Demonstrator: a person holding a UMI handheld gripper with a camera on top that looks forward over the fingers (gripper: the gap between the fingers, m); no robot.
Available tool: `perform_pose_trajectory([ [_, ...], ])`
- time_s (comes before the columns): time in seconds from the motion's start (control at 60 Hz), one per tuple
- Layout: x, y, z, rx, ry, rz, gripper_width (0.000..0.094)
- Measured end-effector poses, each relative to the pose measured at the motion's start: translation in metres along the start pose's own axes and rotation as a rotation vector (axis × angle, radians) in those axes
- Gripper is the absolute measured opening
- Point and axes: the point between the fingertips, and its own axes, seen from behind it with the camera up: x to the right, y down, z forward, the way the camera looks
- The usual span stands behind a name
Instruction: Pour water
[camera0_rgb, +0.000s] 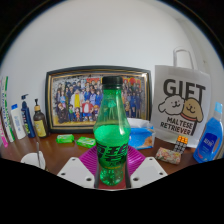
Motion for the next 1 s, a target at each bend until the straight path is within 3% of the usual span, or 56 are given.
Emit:
perform_pose_trajectory([
  [0.15, -0.001, 0.005, -0.003, -0.024, 0.002, -0.028, 0.0533],
  [0.233, -0.001, 0.015, -0.008, -0.093, 0.013, -0.021, 0.0871],
  [0.267, 0.001, 0.015, -0.012, -0.104, 0.019, -0.014, 0.0832],
  [0.467, -0.004, 0.001, -0.074, -0.162, 0.085, -0.004, 0.0857],
  [0.783, -0.073, -0.022, -0.264, -0.318, 0.132, 0.026, 0.0854],
  [1.0, -0.114, -0.027, -0.368, -0.328, 0.134, -0.037, 0.085],
])
